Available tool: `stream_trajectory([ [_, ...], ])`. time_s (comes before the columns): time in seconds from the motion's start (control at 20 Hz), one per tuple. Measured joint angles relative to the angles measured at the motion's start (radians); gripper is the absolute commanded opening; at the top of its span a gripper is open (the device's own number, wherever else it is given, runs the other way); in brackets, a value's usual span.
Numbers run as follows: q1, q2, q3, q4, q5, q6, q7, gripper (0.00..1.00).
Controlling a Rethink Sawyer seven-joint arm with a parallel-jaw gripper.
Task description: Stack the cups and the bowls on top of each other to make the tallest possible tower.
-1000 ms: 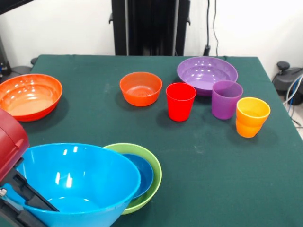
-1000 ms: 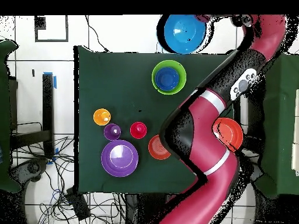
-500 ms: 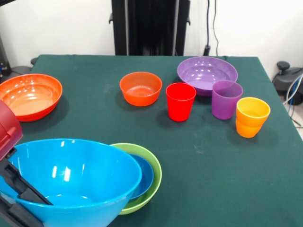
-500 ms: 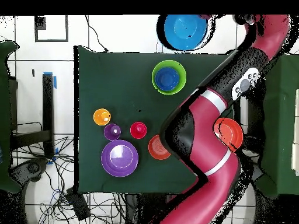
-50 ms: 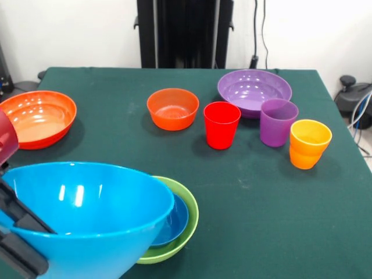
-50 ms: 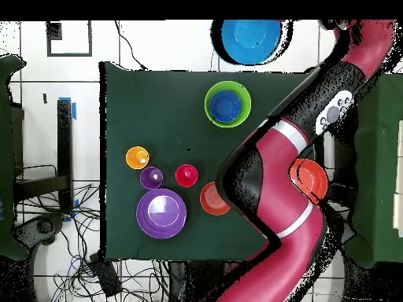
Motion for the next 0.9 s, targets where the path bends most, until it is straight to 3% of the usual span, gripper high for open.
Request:
stream_trajectory([
  [0.9, -0.017, -0.027, -0.003, -0.001, 0.006, 0.109, 0.0, 0.0],
])
